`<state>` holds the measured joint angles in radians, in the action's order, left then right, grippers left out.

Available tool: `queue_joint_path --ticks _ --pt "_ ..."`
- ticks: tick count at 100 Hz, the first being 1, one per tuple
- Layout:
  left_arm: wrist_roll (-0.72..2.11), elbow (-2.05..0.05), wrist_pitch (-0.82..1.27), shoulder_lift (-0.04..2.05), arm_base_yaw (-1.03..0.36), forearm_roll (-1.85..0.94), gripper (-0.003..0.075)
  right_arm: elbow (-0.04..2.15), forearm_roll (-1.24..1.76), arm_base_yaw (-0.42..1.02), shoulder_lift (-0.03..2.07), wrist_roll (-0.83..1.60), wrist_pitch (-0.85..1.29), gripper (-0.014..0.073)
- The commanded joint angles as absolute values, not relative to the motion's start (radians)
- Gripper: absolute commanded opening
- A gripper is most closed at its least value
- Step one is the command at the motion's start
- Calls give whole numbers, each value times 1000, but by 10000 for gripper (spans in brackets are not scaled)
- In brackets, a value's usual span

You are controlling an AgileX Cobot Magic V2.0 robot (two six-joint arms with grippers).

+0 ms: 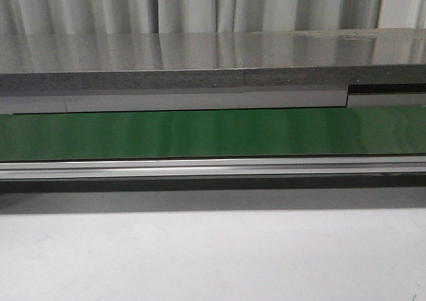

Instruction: Move button from left to right

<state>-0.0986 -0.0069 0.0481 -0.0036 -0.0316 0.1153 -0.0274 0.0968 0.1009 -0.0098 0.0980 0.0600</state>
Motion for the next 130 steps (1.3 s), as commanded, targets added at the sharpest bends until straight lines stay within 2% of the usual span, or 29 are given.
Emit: queue_joint_path --ticks 1,59,85,106,130 --pt "-109 38 -36 -38 -32 116 -19 -10 88 101 -25 95 -13 -68" --pt "-109 -7 -41 -35 -32 114 -19 -10 88 101 -25 95 -13 -68" --pt "-109 -287 243 88 -32 104 -19 -10 88 101 -25 95 -13 -68" --pt "-109 -561 606 289 -32 104 -19 -10 88 101 -25 95 -13 -68" --pt "-109 -724 861 468 -32 104 -19 -10 88 101 -25 95 -13 -68"
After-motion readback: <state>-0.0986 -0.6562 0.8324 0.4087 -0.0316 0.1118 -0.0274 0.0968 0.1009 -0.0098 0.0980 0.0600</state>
